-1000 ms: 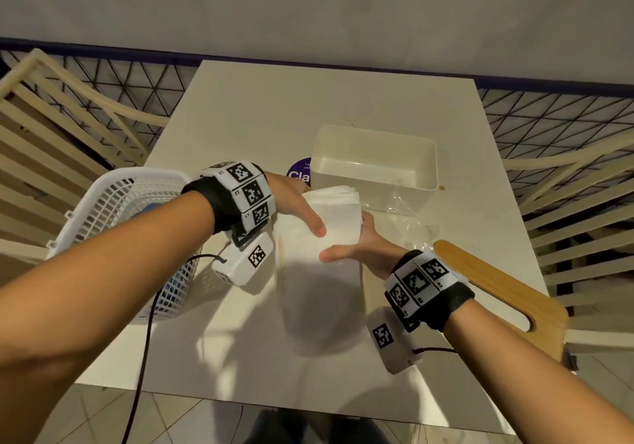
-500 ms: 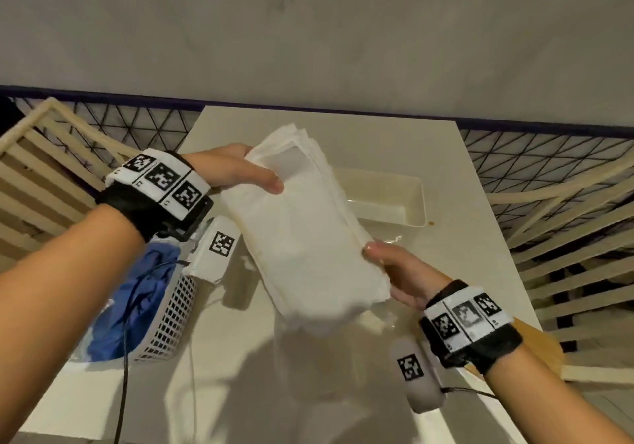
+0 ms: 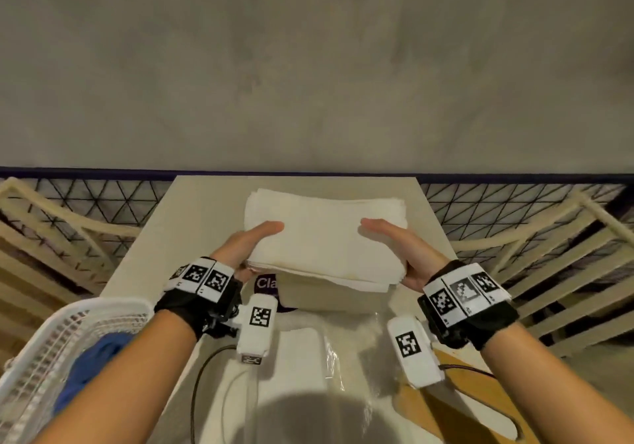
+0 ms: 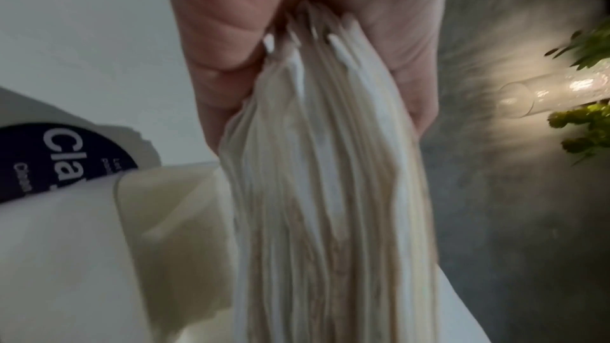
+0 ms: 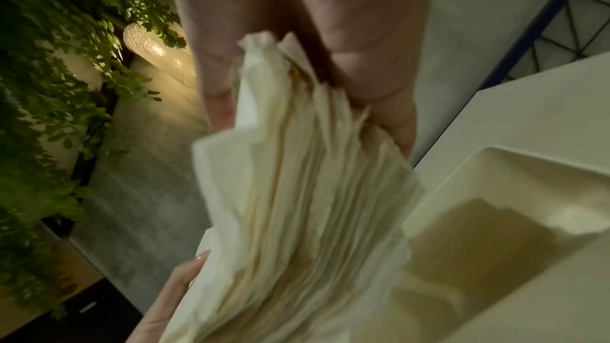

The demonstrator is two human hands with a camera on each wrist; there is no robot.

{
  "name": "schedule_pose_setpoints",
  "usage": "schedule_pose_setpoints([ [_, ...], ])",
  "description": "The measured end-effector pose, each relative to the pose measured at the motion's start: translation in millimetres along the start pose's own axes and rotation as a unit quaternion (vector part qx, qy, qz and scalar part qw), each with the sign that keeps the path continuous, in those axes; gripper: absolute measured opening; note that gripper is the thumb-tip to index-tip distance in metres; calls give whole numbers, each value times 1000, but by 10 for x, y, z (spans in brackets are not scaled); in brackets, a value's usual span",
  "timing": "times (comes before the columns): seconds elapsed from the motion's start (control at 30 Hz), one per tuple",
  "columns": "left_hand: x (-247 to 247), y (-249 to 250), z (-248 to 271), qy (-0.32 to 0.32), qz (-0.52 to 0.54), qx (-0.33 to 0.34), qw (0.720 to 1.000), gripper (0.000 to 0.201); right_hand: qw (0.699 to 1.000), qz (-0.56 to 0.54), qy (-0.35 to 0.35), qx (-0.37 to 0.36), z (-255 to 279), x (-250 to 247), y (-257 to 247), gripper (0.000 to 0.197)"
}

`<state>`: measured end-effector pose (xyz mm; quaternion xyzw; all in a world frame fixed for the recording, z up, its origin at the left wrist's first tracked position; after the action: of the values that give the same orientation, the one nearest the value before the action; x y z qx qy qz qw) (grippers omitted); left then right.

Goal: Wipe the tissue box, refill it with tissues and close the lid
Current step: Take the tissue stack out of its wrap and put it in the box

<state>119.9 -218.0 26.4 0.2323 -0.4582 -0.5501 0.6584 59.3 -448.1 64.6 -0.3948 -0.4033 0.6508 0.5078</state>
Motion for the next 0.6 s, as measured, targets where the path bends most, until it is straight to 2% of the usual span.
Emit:
schedule_pose_setpoints([
  [0.07,91,-52,-76,-3,17,-7,1000,38,996,73,27,37,-116,-122,56,39],
  [0.13,205,-86,-193,-4,43,-15,999,22,987,122,68,74,-237,-254,59,32],
  [0.17,241,-90,-254,2,44,-14,999,23,986,120,81,79,-295,-318,60,31],
  [0.23,285,-108,-360,18,32,-15,999,39,986,92,107,83,-410,-419,60,29],
  [0.3,286,-139,-471,42,4,-38,998,65,981,88,136,109,-539,-501,127,31],
  [0.33,254,-175,-553,48,-7,-56,997,78,978,87,141,123,-608,-528,175,43],
  [0.4,209,-255,-709,50,-22,-98,994,87,975,85,133,155,-779,-543,343,73],
  [0.47,205,-277,-772,73,-93,-112,987,73,972,104,113,179,-883,-513,485,90],
  [0.5,213,-276,-771,84,-156,-109,978,60,970,108,107,189,-925,-497,554,94],
  [0.6,219,-302,-841,94,-286,-97,949,47,967,110,104,203,-1126,-572,866,99],
])
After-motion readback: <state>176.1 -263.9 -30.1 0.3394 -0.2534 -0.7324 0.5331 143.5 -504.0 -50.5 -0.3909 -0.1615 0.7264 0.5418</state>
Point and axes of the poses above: each hand's wrist, its own z-axis away from the middle knuckle, its own x-axis out of the palm, y = z × x, the point moved 3 cm from there along -z, towards the middle knuckle, and after that the axes turned 15 degrees about z, right-handed, at the moved point
